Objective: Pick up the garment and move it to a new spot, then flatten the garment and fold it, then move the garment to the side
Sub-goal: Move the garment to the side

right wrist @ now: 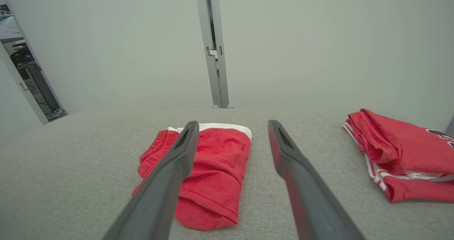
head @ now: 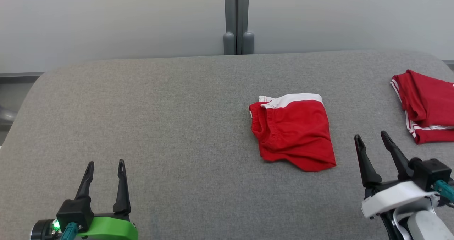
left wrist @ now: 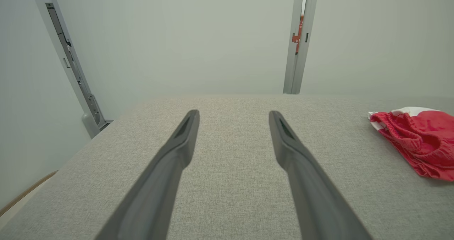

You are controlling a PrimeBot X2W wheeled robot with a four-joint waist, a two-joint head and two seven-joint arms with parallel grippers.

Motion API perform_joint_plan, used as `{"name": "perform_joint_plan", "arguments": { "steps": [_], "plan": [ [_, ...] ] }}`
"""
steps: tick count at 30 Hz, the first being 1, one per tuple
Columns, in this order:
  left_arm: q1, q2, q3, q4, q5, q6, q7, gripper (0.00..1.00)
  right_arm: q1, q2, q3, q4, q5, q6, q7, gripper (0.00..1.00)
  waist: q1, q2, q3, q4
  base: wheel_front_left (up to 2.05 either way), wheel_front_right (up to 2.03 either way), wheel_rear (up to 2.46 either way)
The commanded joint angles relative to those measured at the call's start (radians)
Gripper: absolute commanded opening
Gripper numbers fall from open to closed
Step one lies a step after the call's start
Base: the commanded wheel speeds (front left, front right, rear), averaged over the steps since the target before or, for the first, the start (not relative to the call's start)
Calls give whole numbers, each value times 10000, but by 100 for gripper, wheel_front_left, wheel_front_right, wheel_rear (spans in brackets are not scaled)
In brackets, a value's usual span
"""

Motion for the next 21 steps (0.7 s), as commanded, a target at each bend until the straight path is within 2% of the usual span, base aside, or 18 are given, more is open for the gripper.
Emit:
{"name": "perform_joint_plan", "arguments": {
  "steps": [1, 10, 21],
  "plan": [
    [-9, -14, 3, -30, 47, 42, -28, 100, -373, -108, 119, 152, -39, -5, -18, 100, 0, -1, 87, 65, 0, 0, 0],
    [-401, -67, -254, -103, 148, 92, -28, 100, -2719, -850, 920, 1668, -281, -7, 200, 100, 0, -1, 738, 478, 0, 0, 0],
    [-1013, -138, -692, -233, 185, 330, -28, 100, -4834, -954, 1496, 4461, -151, -8, 421, 100, 0, -1, 1855, 803, 0, 0, 0]
  ]
}}
